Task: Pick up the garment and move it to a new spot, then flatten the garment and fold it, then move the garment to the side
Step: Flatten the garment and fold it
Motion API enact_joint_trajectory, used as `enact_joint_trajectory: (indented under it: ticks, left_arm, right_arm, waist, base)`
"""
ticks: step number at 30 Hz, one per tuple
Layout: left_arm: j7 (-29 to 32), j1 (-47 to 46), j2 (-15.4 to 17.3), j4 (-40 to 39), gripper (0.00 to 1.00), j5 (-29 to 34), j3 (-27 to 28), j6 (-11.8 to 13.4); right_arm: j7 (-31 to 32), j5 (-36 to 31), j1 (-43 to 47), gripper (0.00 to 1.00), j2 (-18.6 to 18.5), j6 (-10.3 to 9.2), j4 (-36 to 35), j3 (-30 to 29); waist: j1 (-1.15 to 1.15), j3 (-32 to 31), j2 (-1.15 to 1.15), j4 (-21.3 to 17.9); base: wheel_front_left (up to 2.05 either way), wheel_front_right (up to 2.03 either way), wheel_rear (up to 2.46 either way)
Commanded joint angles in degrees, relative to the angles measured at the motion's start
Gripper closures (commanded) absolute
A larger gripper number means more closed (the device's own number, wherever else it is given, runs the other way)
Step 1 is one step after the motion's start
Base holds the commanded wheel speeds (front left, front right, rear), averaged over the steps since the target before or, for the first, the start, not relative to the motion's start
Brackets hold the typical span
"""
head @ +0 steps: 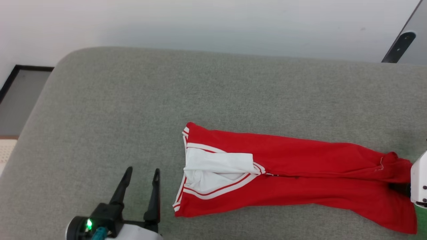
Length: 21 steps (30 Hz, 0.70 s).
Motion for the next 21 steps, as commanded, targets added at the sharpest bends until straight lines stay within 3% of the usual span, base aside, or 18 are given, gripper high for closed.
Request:
enact_joint_trajectory:
  ticks: [1,16,17,18,19,21]
  left_arm:
    - [-0.2,-1.0,-1.1,0.5,0.0,1.0,0.6,-0.9]
    - [-0.2,-3.0,-5.6,3.2,0.0,4.5,3.5,-4.9]
    - [-0.2,-3.0,-5.8,3.3,0.0,4.7,3.7,-5.0]
    - [-0.2,-3.1,-5.9,3.4,0.0,4.8,4.0,-5.4]
    - [-0.2,-3.1,-6.1,3.5,0.0,4.9,4.2,-5.5]
    - [-0.2,-3.2,-6.4,3.6,0.0,5.2,4.7,-6.0]
  right_arm:
    - [0.9,-1.7,0.3,0.0,1.4,-0.07,1.1,-0.7]
    - [2.6,-5.7,4.6,0.0,5.8,-0.06,3.4,0.9]
    - [2.5,-5.6,4.7,0.34,5.8,-0.06,3.4,1.0]
    - [2.5,-5.3,4.7,0.61,5.9,-0.05,3.3,1.2]
    - [2.3,-4.9,4.8,1.0,5.9,-0.03,3.1,1.4]
    - [1.9,-4.3,4.8,1.0,5.9,-0.02,2.8,1.6]
  waist:
    - [0.0,1.2,0.0,0.7]
    - [0.0,3.5,0.0,2.1]
    - [0.0,3.5,0.0,2.1]
    - [0.0,3.5,0.0,2.1]
    - [0.0,3.5,0.0,2.1]
    - [0.0,3.5,0.0,2.0]
  base:
    - [0.0,0.0,0.0]
    - [0.0,0.0,0.0]
    - [0.0,0.0,0.0]
    - [0.0,0.0,0.0]
    - [0.0,0.0,0.0]
    - [0.0,0.0,0.0]
